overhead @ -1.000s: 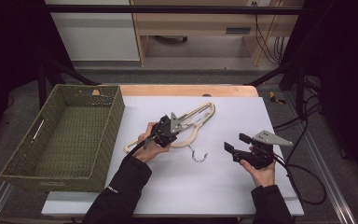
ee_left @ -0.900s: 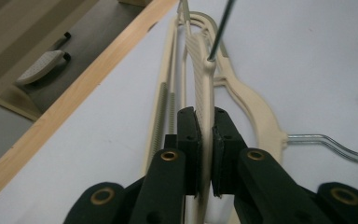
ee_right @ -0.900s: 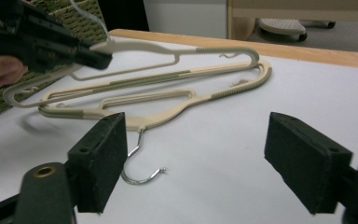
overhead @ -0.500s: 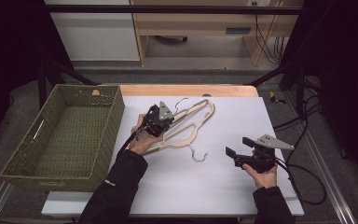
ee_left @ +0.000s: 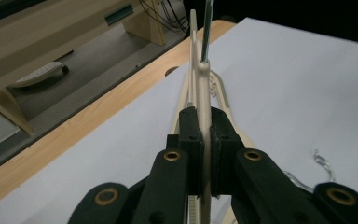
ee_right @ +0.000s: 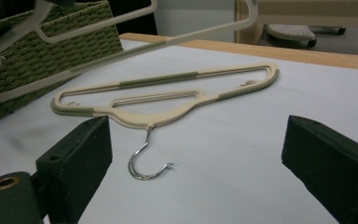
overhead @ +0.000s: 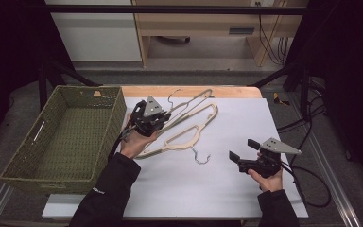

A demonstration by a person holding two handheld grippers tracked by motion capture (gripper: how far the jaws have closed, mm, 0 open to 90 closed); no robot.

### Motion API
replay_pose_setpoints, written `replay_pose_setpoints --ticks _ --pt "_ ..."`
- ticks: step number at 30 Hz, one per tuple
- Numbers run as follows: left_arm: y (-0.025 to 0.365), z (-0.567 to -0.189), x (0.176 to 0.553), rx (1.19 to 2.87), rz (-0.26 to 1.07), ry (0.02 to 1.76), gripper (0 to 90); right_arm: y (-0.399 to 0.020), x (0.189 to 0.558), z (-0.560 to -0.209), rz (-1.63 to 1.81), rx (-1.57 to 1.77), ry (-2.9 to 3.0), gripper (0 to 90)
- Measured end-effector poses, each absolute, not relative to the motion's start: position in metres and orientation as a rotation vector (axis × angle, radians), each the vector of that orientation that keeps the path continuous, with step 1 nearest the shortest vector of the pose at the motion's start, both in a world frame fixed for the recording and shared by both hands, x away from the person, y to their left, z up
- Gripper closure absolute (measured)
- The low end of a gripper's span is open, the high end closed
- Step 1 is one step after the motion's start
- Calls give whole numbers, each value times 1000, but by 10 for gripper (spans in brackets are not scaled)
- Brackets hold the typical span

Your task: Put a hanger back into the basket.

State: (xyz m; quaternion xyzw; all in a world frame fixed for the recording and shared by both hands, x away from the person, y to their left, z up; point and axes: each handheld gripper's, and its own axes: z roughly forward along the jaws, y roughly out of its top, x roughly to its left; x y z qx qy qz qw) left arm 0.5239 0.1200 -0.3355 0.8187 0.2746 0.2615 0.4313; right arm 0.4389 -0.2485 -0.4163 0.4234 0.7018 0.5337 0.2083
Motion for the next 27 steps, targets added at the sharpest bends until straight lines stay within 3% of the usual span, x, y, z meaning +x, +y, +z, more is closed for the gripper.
replay_pose_setpoints --ticks 17,27 --pt "161 -260 480 1966 649 663 858 -253 432 -412 1479 1161 1944 54" --pt "211 -229 475 1921 657 685 858 -254 431 -410 1475 1133 1942 36"
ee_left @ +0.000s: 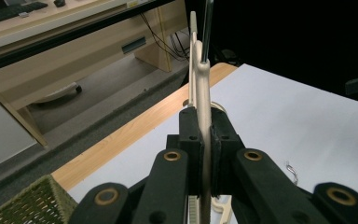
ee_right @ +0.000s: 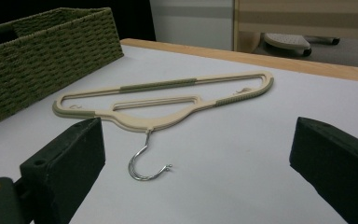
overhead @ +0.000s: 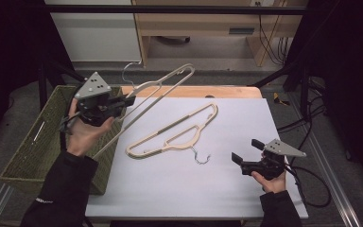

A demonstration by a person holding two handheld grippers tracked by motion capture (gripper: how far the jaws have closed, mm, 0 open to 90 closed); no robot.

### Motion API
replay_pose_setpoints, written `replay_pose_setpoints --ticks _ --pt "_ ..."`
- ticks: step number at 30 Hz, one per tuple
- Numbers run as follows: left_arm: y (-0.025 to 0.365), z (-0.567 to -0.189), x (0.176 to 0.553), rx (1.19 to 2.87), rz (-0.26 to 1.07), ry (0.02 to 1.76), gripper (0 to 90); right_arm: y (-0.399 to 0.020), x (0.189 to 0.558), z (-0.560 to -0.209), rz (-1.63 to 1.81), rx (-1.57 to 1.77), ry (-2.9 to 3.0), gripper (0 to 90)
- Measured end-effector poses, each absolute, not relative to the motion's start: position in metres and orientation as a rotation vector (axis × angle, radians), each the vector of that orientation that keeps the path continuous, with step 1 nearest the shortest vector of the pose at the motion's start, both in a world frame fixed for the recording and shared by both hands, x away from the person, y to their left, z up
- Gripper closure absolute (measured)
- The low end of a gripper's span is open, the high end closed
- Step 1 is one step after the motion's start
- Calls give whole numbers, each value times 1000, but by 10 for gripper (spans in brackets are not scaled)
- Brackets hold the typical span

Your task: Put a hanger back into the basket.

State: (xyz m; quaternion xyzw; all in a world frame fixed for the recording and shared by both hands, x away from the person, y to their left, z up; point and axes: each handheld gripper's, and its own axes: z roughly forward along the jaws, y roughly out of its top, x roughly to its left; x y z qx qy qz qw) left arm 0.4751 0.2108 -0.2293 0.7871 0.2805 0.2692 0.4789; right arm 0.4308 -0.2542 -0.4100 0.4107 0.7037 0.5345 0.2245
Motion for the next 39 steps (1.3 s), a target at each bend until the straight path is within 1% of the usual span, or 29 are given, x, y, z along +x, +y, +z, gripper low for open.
replay_pose_setpoints --ticks 12,19,20,21,22,23,25,29,39 --pt "256 -227 476 1892 702 739 858 -252 429 -408 1471 1120 1935 24" --pt "297 -232 479 1877 719 776 857 -253 429 -407 1467 1116 1936 25" --pt "297 -232 479 1877 719 776 857 -253 429 -407 1467 1116 1936 25" --pt "308 -235 480 1874 724 796 857 -252 429 -407 1467 1128 1936 25" --pt "308 -235 480 1874 724 796 857 -252 429 -407 1467 1128 1936 25" --pt "318 -238 482 1871 718 809 857 -252 429 -408 1466 1121 1939 25" --pt "328 -241 484 1865 719 818 857 -252 430 -408 1461 1118 1940 25" --pt "345 -249 487 1873 748 840 857 -252 430 -408 1461 1111 1941 25" --pt "380 -270 493 1876 743 912 857 -250 431 -409 1454 1119 1950 25"
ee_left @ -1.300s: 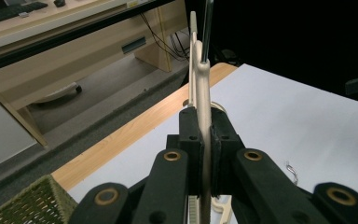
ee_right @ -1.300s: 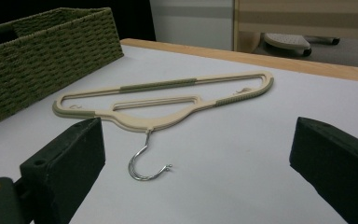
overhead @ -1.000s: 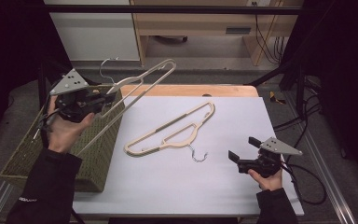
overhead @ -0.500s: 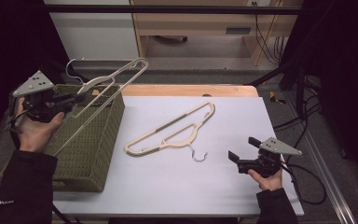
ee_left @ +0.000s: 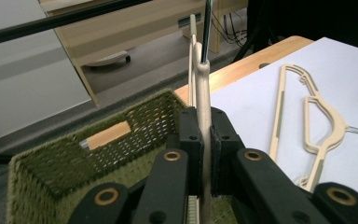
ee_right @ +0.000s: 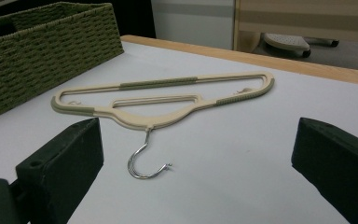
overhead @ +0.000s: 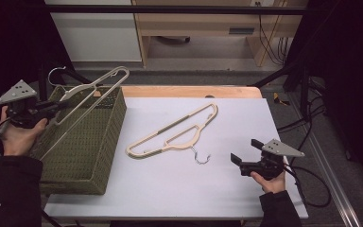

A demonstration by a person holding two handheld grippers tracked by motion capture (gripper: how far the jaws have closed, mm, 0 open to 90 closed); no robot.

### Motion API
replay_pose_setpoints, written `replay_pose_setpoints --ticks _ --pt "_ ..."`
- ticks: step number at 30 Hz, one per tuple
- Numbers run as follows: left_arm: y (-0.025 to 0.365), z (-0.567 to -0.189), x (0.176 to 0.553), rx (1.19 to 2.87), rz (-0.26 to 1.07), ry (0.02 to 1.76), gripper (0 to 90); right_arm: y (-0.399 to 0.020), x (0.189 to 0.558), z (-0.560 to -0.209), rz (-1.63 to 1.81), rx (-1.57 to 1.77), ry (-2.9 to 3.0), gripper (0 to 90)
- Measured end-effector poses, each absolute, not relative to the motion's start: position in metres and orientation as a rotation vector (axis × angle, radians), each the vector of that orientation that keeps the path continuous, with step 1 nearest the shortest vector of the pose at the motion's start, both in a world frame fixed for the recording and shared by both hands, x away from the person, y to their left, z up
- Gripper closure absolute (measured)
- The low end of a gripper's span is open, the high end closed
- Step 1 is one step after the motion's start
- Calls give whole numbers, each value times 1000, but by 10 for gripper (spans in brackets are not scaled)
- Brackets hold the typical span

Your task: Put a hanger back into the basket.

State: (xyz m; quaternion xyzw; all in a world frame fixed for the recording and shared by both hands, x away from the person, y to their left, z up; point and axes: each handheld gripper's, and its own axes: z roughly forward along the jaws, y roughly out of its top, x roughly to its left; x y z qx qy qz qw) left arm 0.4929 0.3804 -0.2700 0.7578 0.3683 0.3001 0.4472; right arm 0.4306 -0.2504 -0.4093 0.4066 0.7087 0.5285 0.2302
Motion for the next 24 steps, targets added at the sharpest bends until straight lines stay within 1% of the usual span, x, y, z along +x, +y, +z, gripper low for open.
replay_pose_setpoints --ticks 12,20,24 --pt "411 -297 504 1880 710 1005 857 -249 431 -410 1447 1122 1957 25" --pt "417 -313 503 1912 660 1014 857 -249 432 -411 1445 1122 1960 25" --pt "417 -322 503 1938 645 1049 857 -249 432 -412 1440 1121 1965 25"
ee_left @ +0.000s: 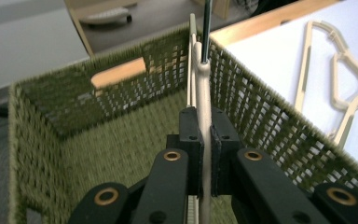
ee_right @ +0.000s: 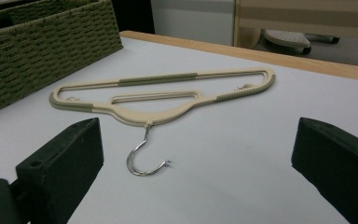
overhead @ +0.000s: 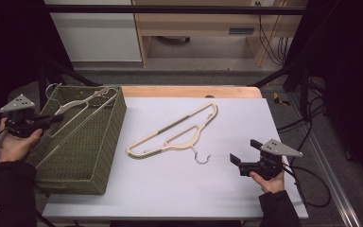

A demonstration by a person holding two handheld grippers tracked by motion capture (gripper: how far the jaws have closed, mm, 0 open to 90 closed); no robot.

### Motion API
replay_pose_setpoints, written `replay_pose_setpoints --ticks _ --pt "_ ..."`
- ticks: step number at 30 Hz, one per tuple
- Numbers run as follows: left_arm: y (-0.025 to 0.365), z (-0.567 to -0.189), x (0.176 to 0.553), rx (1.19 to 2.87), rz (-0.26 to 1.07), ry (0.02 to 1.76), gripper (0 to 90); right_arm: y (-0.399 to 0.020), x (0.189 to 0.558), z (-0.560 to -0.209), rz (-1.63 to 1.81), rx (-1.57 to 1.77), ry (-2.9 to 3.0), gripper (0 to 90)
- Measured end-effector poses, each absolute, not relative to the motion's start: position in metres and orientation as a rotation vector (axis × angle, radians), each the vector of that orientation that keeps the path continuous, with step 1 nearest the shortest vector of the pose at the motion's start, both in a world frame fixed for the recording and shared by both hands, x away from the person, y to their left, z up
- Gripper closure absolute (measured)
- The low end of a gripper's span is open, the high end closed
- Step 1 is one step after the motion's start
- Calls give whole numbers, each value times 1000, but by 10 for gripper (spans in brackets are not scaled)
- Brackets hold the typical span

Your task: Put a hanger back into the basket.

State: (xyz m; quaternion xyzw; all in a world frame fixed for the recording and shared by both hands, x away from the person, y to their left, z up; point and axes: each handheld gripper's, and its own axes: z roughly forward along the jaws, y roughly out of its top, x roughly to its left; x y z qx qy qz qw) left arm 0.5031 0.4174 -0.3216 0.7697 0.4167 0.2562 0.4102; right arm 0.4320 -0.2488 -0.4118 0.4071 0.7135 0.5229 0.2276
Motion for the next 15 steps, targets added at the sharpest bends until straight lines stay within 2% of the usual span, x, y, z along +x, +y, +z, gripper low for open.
replay_pose_setpoints --ticks 15 --pt "405 -359 515 2009 617 1152 850 -248 432 -413 1436 1127 1968 27"
